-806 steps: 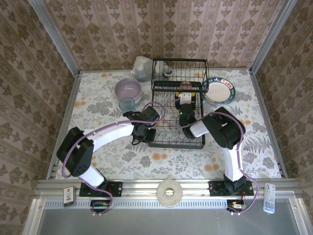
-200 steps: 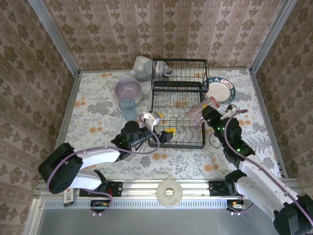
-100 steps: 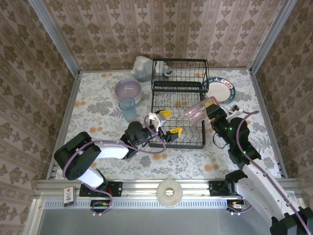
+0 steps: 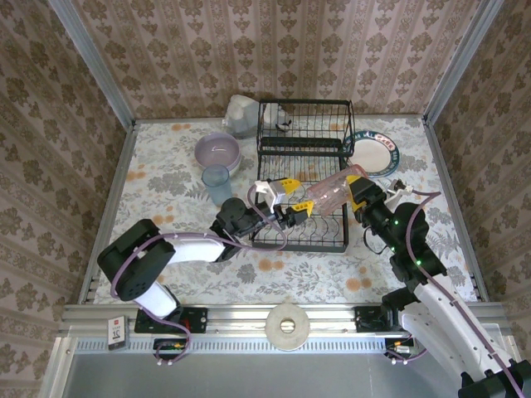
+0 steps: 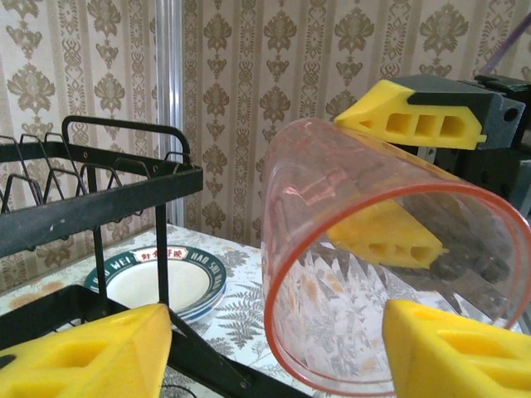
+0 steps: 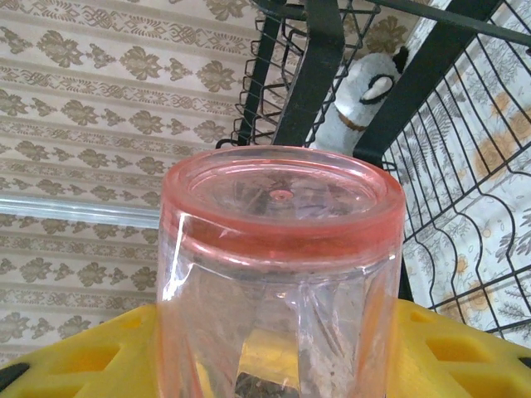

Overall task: Unload the mixed dishes from the dish rack
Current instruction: Place the cup down.

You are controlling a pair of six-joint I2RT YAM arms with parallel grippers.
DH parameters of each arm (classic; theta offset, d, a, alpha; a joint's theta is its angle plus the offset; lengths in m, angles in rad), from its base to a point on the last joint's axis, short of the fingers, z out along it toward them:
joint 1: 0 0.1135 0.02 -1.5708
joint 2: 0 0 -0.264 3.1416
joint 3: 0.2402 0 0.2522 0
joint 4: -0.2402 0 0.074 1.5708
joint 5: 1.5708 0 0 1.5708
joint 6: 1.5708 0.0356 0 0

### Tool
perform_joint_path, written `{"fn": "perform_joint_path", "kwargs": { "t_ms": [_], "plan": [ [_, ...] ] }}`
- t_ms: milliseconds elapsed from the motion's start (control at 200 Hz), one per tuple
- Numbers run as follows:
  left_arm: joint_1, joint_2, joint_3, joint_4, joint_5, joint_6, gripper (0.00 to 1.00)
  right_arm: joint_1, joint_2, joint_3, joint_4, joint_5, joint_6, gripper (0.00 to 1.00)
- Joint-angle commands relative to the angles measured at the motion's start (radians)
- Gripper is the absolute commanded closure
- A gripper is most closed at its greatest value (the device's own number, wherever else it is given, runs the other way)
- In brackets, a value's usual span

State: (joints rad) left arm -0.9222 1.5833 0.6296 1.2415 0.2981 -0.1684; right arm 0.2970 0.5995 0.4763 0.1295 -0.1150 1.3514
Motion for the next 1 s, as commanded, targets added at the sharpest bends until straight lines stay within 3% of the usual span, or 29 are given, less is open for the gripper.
{"fn": "perform_joint_path", "kwargs": {
  "t_ms": [0,180,680,805,930,995],
  "plan": [
    [-0.016,0.015,0.036,0.022,-0.03,-0.031,0.37,-0.003,-0.026,0.021,0.023,-0.031,0.046,0.59],
    [-0.024,0.027,0.06,-0.018,-0.059,-0.046,0.49,-0.003,-0.029,0.011,0.035,-0.037,0.058,0.58],
    [-0.04,0.045,0.115,-0.058,-0.099,-0.111,0.65,-0.001,-0.04,-0.009,0.047,-0.045,0.072,0.59],
    [-0.041,0.039,0.129,-0.088,-0.106,-0.131,0.75,-0.001,-0.044,-0.011,0.045,-0.044,0.073,0.59],
    [-0.044,0.025,0.141,-0.136,-0.119,-0.134,1.0,0.0,-0.044,-0.011,0.049,-0.046,0.071,0.59],
    [-0.052,0.013,0.143,-0.154,-0.124,-0.122,1.0,0.002,-0.047,-0.014,0.058,-0.048,0.061,0.57]
  ]
}}
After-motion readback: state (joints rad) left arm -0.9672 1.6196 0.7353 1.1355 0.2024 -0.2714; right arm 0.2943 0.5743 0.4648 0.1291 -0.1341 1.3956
